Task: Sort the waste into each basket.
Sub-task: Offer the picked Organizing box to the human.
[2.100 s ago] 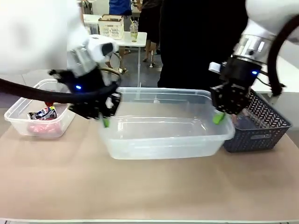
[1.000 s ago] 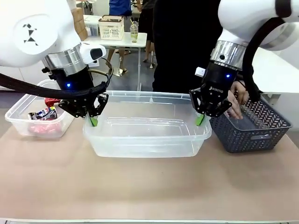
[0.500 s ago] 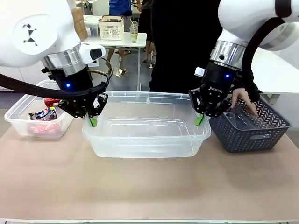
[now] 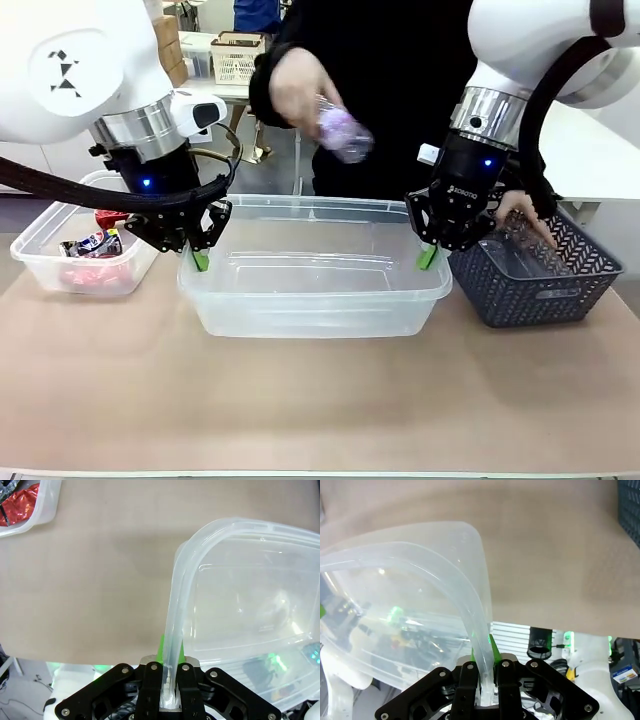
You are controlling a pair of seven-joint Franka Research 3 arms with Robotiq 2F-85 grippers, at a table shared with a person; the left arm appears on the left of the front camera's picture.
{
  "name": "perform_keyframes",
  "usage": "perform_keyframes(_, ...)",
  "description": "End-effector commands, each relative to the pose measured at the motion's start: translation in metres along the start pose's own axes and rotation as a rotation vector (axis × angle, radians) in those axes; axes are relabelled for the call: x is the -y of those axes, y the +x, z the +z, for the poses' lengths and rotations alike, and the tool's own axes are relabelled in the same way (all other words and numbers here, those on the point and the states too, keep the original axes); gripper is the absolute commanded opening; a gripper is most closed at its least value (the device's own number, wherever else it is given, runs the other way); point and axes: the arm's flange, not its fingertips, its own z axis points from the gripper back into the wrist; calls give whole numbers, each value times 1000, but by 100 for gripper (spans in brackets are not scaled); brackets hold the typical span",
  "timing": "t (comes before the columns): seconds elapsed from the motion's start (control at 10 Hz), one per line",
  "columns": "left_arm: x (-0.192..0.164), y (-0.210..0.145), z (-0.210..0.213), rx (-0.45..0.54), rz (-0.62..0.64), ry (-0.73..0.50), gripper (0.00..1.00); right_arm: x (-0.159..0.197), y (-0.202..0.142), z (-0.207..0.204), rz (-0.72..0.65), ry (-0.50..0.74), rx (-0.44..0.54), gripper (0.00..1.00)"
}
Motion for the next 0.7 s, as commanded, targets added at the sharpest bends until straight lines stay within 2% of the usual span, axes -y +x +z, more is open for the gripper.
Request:
perform_keyframes(0.0,-4,-3,0,-1,18,5,0,1,0,5,14,21,-4,0)
perform_keyframes(0.6,-4,-3,0,-1,18,5,0,1,0,5,14,21,-4,0)
